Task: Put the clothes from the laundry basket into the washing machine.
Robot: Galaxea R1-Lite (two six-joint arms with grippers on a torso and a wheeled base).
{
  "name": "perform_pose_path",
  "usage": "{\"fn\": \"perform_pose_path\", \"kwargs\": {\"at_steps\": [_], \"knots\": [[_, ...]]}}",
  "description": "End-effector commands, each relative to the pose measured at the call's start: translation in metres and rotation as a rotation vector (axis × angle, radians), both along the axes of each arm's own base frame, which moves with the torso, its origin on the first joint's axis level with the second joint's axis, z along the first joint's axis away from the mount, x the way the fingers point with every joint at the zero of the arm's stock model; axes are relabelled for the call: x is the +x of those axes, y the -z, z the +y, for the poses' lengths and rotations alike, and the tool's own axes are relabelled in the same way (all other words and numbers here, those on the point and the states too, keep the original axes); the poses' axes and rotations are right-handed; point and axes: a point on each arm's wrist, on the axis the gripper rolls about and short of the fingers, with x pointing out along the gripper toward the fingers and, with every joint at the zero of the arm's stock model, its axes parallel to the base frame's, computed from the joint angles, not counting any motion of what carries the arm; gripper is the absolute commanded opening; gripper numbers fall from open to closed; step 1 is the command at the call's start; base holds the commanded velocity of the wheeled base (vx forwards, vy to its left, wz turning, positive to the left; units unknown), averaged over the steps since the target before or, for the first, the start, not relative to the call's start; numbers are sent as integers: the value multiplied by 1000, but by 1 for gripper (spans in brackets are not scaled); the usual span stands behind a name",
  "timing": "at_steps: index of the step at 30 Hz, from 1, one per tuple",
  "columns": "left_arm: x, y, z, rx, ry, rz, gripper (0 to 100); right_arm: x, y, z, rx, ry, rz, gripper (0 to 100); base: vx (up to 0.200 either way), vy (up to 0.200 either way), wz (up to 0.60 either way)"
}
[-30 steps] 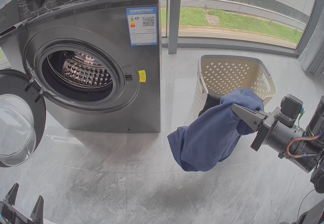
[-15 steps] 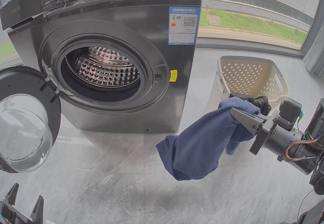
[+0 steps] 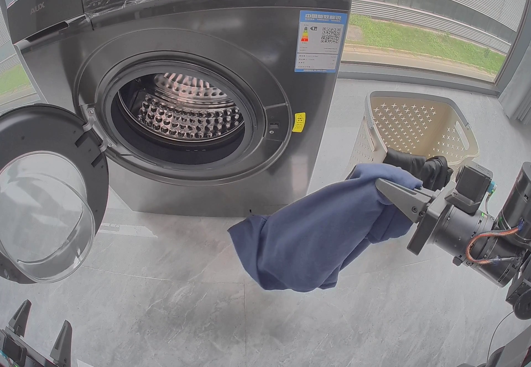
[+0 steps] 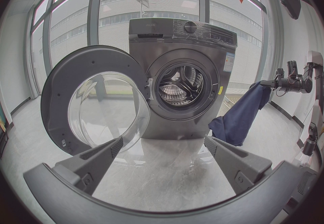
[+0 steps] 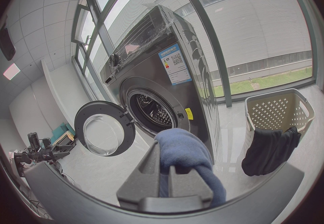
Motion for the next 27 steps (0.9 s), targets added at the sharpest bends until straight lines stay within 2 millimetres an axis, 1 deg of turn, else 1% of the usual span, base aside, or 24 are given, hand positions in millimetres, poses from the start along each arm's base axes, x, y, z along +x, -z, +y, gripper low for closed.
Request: {"fn": "perform_pose_path", "kwargs": {"at_steps": [1, 4, 27], "knots": [[1, 4, 0, 1, 0, 15, 100, 1, 1, 0, -1, 1, 5, 0, 0, 0, 0], [1, 4, 0, 1, 0, 15, 100, 1, 1, 1, 0, 2, 6, 0, 0, 0, 0], [1, 4, 0, -2, 0, 15, 100, 4, 1, 0, 4, 19, 9, 0, 0, 200, 0]]}}
